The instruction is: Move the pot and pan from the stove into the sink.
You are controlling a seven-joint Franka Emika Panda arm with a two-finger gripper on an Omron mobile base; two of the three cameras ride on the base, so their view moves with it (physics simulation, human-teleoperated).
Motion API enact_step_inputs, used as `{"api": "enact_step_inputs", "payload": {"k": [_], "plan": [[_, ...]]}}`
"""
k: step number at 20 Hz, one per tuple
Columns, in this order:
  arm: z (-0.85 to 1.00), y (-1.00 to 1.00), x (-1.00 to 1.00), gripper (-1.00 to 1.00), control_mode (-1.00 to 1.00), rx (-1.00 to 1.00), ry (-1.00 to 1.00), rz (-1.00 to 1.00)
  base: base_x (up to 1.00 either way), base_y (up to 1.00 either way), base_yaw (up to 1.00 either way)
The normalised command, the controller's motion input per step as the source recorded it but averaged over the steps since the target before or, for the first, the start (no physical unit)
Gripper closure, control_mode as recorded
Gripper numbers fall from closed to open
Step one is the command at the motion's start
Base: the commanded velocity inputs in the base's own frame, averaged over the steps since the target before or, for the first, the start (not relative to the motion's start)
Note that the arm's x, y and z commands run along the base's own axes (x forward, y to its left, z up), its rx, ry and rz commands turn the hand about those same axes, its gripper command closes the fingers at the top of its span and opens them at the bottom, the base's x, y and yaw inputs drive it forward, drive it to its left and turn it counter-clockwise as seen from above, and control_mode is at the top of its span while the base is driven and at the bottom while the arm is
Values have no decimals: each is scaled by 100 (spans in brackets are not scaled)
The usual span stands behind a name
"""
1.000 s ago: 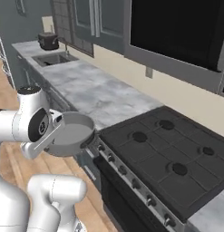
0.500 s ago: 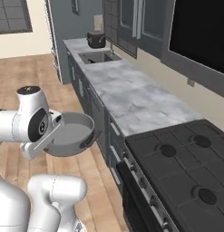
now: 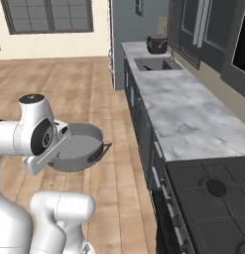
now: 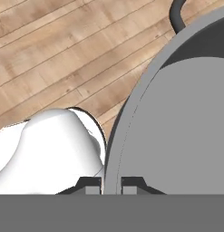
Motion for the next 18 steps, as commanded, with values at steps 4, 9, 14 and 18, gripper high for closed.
{"api": "enact_step_inputs", "payload": {"k": [4,9,14,18], "plan": [[0,0,0,100,100,0,0,0,-2,0,50],[0,0,0,100,100,0,0,0,-4,0,49],[0,0,0,100,100,0,0,0,-10,0,29],[0,0,0,100,100,0,0,0,23,1,0]]}}
